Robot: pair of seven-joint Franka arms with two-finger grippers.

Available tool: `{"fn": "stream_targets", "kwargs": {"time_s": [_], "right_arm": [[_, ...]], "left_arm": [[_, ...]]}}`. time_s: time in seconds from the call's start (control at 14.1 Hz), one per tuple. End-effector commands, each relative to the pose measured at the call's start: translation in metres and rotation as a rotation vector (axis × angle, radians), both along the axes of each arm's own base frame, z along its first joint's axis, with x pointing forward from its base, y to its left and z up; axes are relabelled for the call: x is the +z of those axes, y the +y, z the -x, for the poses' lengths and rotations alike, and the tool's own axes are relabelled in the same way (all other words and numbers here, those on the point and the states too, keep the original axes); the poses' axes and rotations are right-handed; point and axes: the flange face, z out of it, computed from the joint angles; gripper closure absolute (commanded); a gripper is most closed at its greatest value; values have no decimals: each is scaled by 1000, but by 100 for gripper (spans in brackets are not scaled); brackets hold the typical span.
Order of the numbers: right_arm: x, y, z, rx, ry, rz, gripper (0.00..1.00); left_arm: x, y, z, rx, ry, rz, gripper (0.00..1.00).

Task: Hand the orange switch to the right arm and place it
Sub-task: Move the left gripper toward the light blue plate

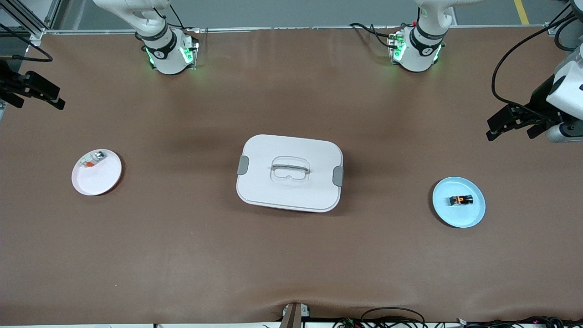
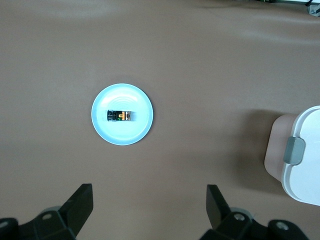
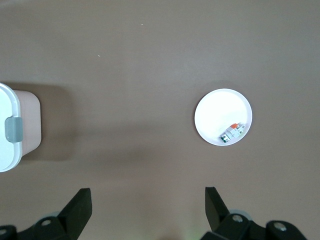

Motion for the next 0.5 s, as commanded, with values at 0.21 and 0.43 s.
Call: {"fn": "stream_targets", "kwargs": {"time_s": [0.21, 0.43], "right_arm": [[1, 9, 10, -33, 3, -4, 0], [0, 8, 10, -34, 5, -4, 0]], "left_arm": [[2, 0, 2, -14, 5, 3, 0], [-2, 5, -1, -8, 11, 1, 0]]}}
